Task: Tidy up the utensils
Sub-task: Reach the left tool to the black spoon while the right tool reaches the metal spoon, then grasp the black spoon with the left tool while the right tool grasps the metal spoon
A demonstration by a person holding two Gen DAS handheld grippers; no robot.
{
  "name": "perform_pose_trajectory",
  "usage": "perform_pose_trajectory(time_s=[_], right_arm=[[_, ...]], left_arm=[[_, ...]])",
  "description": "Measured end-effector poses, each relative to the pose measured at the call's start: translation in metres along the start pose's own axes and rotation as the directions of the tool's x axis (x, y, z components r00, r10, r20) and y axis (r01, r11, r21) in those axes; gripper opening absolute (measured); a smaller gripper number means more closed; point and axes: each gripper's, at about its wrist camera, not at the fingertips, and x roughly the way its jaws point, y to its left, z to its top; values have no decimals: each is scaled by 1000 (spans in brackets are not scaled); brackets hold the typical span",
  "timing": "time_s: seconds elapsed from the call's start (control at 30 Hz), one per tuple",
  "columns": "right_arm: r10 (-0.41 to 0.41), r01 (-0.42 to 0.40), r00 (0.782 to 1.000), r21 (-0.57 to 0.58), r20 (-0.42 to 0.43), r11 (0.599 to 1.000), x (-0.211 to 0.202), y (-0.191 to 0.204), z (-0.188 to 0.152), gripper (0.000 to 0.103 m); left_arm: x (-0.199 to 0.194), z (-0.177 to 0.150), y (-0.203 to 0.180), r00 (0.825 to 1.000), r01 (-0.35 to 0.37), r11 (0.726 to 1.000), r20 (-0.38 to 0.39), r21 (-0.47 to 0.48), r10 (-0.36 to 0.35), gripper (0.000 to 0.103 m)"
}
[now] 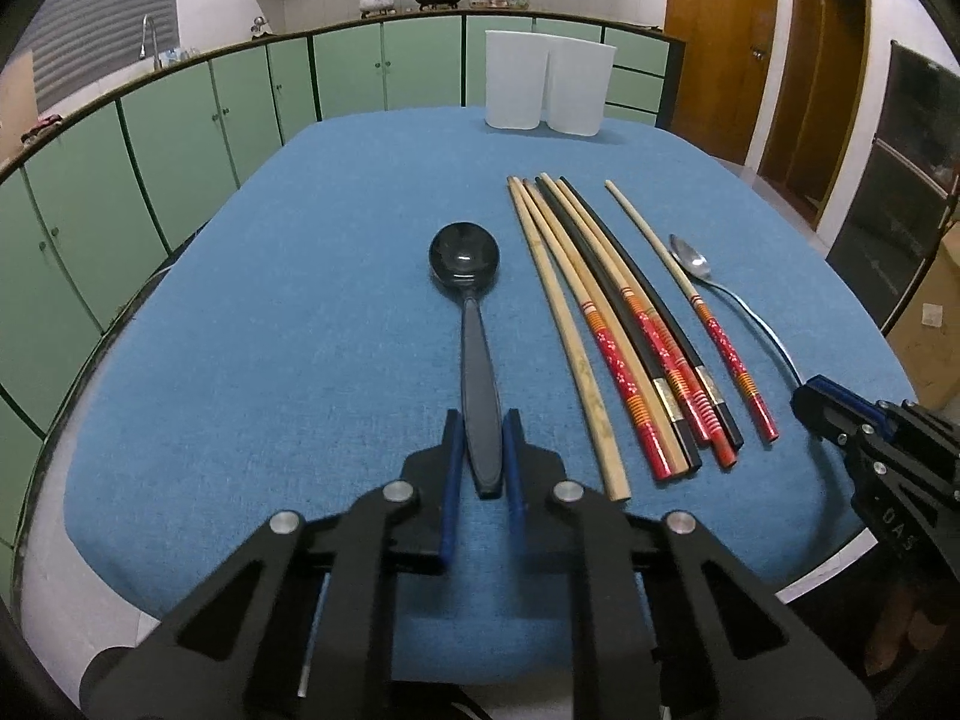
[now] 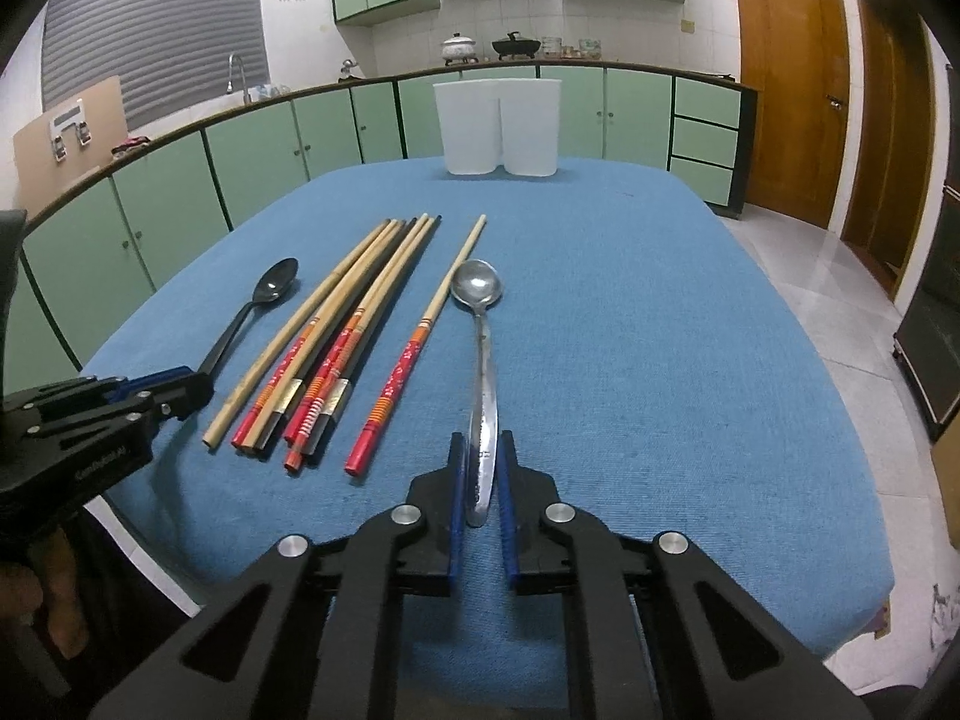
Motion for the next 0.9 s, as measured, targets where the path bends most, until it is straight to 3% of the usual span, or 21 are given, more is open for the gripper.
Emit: perform_pose_trajectory(time_s=[0.2, 0.57, 0.9], right_arm=[[15, -15, 1000, 12, 20, 1000, -13, 2, 8, 9], [43, -42, 993, -14, 106, 999, -50, 12, 52, 9], [66, -63, 995, -44, 76, 997, -46, 9, 92, 9]], left_arm=[[-6, 4, 3, 1000, 25, 999, -9, -26, -25, 12], [-47, 33, 5, 997, 68, 997, 50, -48, -65, 12], [-54, 67, 14, 992, 91, 995, 92, -30, -88, 12]])
